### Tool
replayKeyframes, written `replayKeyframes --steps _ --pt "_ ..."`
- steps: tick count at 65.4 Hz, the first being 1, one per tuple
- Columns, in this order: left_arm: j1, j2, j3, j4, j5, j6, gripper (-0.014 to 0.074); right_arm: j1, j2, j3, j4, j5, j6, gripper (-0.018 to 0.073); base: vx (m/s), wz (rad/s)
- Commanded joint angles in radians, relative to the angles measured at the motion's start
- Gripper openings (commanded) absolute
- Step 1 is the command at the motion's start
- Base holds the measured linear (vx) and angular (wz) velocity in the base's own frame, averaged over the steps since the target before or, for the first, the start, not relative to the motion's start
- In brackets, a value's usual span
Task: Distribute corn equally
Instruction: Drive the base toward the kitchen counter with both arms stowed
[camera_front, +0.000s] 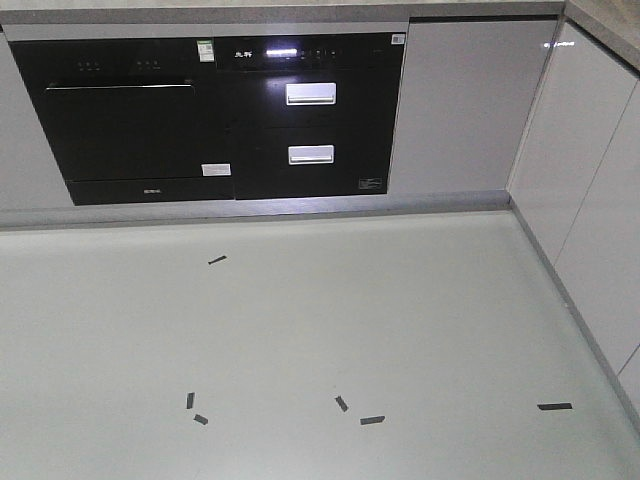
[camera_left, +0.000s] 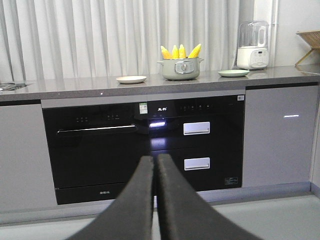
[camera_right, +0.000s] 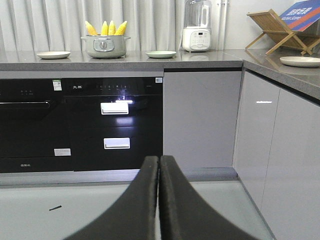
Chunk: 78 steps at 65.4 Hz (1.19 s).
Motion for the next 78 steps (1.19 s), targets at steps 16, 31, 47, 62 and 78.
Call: replayKeyframes --steps 16,31,47,62,78 --pt "0.001 -0.018 0.015 -0.005 -0.065 0.0 -0.0006 -0.005 0.0 0.007 -0.01 -0.08 0.001 -0.0011 0.0 0.0" --pt "0.001 -0.018 0.015 -0.005 -0.065 0.0 -0.0006 -0.005 0.0 0.007 -0.01 -0.08 0.001 -0.0011 0.0 0.0" --pt "0.001 -0.018 0.015 -0.005 -0.065 0.0 -0.0006 -0.005 0.0 0.007 -0.01 -0.08 0.001 -0.0011 0.0 0.0" --pt "0.001 -0.018 0.015 -0.005 -0.065 0.0 -0.0006 -0.005 0.0 0.007 -0.01 -0.08 0.001 -0.0011 0.0 0.0" --pt "0.001 -0.018 0.015 -0.005 -0.065 0.0 -0.0006 -0.005 0.0 0.007 -0.01 -0.08 0.001 -0.0011 0.0 0.0"
